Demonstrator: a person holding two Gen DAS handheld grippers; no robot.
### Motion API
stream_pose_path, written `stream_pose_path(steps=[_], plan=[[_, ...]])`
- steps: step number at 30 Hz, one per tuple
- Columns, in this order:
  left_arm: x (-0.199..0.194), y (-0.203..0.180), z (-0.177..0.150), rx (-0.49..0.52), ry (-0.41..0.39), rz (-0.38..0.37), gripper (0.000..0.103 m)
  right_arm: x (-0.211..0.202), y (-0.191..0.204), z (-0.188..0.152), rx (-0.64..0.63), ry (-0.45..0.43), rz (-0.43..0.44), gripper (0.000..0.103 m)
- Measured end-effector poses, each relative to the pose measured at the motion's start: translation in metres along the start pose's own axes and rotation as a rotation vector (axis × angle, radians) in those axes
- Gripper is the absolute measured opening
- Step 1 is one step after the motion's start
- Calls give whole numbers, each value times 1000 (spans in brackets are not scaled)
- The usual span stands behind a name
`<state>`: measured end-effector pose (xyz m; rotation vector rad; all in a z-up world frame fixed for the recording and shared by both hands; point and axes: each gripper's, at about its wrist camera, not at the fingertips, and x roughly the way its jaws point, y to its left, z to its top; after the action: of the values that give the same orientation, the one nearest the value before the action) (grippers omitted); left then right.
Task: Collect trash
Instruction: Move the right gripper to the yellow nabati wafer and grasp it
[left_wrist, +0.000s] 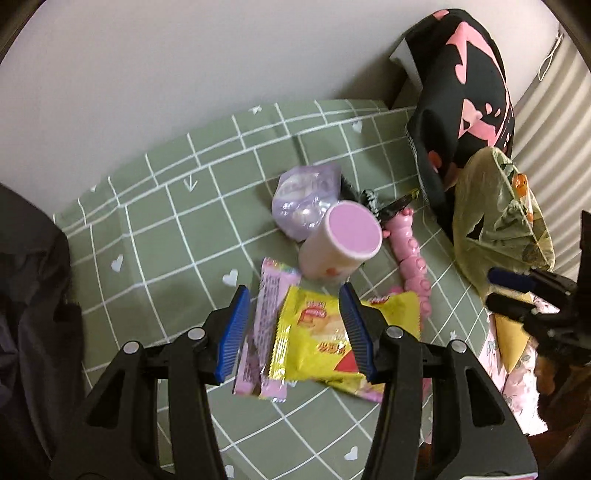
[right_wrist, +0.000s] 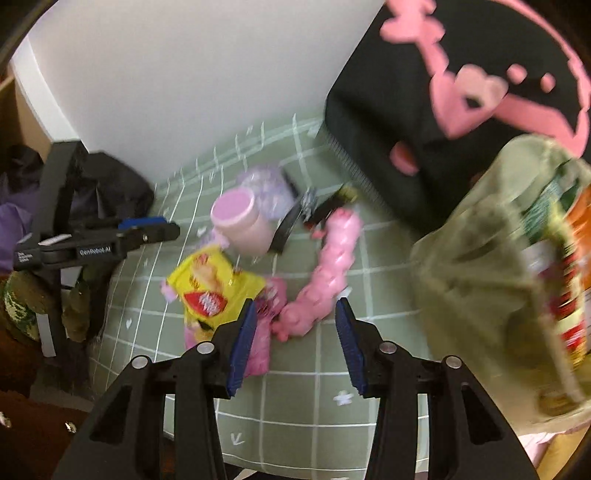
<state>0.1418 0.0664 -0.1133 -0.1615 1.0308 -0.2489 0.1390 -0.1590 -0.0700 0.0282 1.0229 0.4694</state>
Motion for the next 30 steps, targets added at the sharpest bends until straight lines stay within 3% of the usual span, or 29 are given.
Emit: stream_pose_path(steps=[6,9,14,19,22,26,27,28,30], plan=[[0,3,-11,23,0,33,48,16,21,-3,-45,40,29,41],[-9,23,-18,-35,-21,58,48,26,38,7,-108,64,52,41],[-25,63,-31,-138,-36,130,48,61,81,25,-294,116,100,41],[-40,77,-42,-169,-37,122,48,98,98,42,-434,149,74,41],[-45,83,-49,-192,-36,107,48,116,87,53,-417,205,93,41],[-42,84,-49,-208,-28,95,48,128,76,50,-366,279,188,41],[-41,83,-49,-206,-26,89,48,126,75,47,-369,273,207,38],[-39,82,-49,-204,-23,78,48,124,76,44,-373,273,223,28],[-35,78,-48,-195,-16,61,48,116,75,40,-369,263,206,23]])
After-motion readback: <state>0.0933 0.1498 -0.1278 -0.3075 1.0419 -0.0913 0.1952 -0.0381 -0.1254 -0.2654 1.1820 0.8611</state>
